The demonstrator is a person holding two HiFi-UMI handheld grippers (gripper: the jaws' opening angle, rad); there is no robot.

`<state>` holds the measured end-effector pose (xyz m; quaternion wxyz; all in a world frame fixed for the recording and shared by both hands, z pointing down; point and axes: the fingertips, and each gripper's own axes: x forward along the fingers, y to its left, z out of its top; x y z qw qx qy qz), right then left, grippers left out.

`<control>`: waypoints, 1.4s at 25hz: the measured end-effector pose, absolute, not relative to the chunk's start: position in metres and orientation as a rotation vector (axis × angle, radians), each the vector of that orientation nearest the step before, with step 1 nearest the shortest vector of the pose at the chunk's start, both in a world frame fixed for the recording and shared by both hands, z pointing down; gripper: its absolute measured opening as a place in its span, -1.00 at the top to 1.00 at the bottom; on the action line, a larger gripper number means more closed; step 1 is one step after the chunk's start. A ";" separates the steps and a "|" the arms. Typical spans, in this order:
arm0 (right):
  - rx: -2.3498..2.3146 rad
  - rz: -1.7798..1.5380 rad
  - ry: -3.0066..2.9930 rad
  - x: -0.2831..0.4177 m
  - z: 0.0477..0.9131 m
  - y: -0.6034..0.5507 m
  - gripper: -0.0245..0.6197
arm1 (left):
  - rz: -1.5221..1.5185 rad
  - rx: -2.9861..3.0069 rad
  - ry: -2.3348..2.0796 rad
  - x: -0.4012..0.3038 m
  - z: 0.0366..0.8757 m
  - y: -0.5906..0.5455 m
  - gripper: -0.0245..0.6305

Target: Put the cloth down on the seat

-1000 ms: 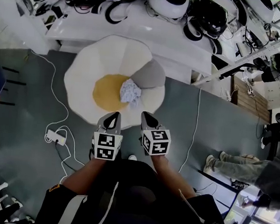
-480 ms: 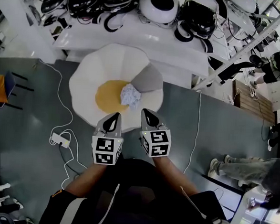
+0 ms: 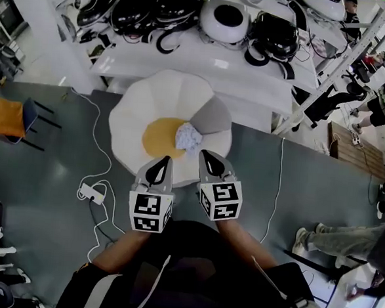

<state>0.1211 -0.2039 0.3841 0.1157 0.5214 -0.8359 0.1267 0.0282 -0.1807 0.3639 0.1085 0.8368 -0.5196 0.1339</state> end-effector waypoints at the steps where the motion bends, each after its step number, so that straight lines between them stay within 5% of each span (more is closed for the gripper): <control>1: 1.528 0.352 -2.453 0.119 0.378 -0.200 0.92 | 0.386 2.469 -1.530 0.027 0.358 -0.177 0.92; 35: 1.639 0.239 -2.443 0.077 0.331 -0.131 0.92 | 0.293 2.598 -1.538 -0.024 0.321 -0.137 0.92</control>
